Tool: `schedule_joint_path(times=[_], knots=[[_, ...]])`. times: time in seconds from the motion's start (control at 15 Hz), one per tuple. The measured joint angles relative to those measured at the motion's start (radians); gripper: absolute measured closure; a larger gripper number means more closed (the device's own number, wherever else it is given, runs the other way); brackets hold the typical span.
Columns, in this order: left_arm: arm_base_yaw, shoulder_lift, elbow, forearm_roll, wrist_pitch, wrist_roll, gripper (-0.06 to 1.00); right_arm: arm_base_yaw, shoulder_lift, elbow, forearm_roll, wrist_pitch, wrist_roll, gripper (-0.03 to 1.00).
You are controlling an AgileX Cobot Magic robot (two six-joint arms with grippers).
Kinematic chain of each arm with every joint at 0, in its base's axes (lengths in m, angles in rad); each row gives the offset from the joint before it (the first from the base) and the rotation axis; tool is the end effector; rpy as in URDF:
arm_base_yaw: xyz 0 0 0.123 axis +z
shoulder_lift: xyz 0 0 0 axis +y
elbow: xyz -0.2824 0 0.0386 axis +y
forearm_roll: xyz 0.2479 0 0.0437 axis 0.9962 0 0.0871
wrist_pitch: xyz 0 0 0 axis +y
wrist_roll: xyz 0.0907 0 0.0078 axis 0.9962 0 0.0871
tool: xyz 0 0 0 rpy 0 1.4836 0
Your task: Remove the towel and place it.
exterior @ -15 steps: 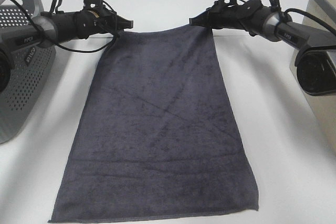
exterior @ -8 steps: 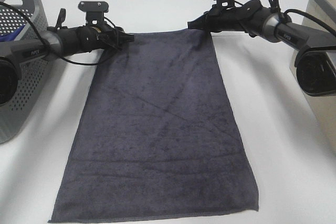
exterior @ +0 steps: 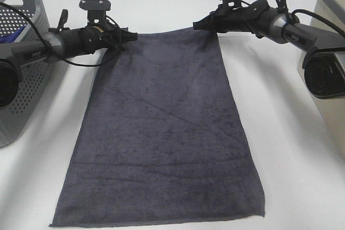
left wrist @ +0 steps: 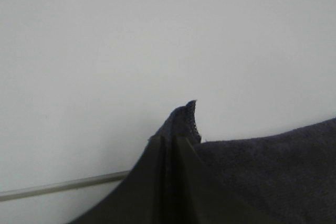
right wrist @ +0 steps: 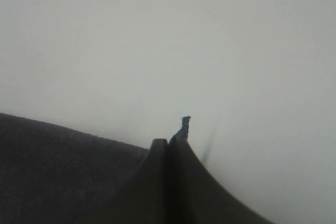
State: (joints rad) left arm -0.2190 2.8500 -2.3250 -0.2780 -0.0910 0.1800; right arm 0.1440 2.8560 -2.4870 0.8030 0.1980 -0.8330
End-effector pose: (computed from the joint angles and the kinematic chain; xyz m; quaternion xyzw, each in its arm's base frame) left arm 0.5895 -0.1289 0.0494 0.0429 0.8183 -0.0800 0.5675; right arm 0.6029 0.1005 0.0800 -0.1153 0.8299 0.0877 0.5389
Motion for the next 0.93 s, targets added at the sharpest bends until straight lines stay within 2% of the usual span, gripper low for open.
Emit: schedule_joint_path(times=[0.27, 0.4, 0.47, 0.53, 0.6, 0.67, 0.73, 0.8, 0.93], knots=[[0.000, -0.003, 0.000, 0.003, -0.040, 0.000, 0.91, 0.000, 0.000, 0.000, 0.000, -0.023, 0.000, 0.95], [0.000, -0.002, 0.000, 0.005, -0.041, 0.000, 0.83, 0.000, 0.000, 0.000, 0.000, -0.025, 0.002, 0.93], [0.000, -0.002, 0.000, 0.004, -0.041, 0.000, 0.71, 0.000, 0.000, 0.000, 0.000, -0.018, 0.002, 0.87], [0.000, -0.002, 0.000, 0.003, -0.046, -0.008, 0.57, 0.000, 0.000, 0.000, 0.000, -0.003, 0.002, 0.76], [0.000, -0.002, 0.000, 0.002, -0.057, -0.023, 0.42, 0.000, 0.000, 0.000, 0.000, 0.013, 0.002, 0.59], [0.000, -0.002, 0.000, 0.001, -0.059, -0.037, 0.31, 0.000, 0.000, 0.000, 0.000, 0.033, 0.002, 0.42], [0.000, -0.002, 0.000, 0.001, -0.052, -0.042, 0.24, 0.000, 0.000, 0.000, -0.012, 0.055, 0.002, 0.31], [0.000, -0.006, 0.000, 0.003, -0.022, -0.042, 0.21, -0.004, -0.002, 0.000, -0.044, 0.099, 0.004, 0.26], [0.000, -0.028, 0.000, 0.011, 0.066, -0.042, 0.20, -0.010, -0.025, 0.000, -0.112, 0.217, 0.011, 0.23]])
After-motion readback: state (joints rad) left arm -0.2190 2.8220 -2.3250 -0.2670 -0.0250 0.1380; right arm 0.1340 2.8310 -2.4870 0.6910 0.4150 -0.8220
